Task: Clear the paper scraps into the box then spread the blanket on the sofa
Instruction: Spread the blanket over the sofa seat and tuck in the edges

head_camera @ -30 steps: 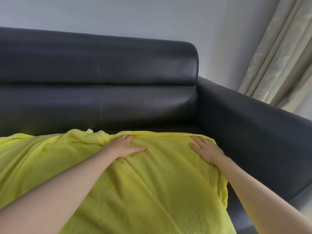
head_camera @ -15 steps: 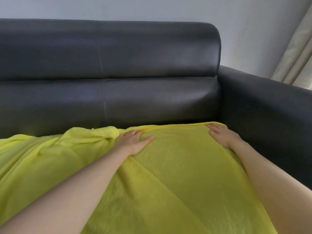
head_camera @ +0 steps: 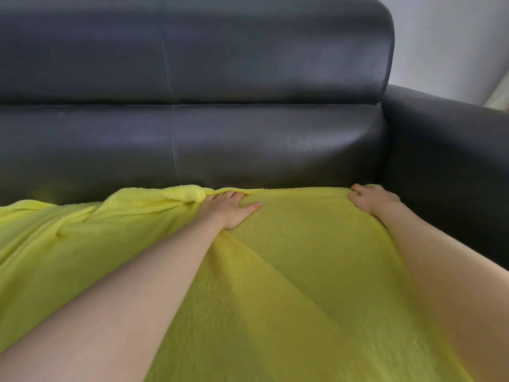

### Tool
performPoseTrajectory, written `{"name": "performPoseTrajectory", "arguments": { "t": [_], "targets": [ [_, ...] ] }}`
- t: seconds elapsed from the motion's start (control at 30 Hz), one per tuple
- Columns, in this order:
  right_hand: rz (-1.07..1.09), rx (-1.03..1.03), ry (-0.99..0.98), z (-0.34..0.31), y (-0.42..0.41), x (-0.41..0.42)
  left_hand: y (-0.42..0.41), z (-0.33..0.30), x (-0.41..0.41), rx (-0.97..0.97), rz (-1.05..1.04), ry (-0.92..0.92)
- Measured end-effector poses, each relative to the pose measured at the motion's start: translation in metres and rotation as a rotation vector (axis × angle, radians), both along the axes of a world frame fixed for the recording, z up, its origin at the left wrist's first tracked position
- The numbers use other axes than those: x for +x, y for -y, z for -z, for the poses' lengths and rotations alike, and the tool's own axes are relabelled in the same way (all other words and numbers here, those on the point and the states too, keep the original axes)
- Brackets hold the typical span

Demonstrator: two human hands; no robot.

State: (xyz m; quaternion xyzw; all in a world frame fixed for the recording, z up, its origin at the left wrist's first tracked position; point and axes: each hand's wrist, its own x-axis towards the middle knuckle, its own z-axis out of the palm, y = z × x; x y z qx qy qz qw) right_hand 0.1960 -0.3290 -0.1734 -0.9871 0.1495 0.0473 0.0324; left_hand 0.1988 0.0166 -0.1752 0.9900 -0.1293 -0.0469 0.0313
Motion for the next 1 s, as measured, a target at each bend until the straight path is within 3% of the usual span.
{"name": "performPoseTrajectory", "arguments": {
  "t": [0.43, 0.67, 1.0],
  "targets": [
    [0.063, -0.052, -0.111, 0.0, -0.012, 0.03, 0.011, -0.001, 0.033, 0.062, -0.04, -0.055],
    [-0.025, -0.129, -0.089, 0.009, -0.006, 0.034, 0.01, 0.008, 0.032, 0.081, -0.004, -0.021],
    [0.024, -0.185, -0.1, 0.008, -0.016, 0.026, 0.009, 0.013, 0.032, 0.071, 0.01, 0.048]
  ]
}}
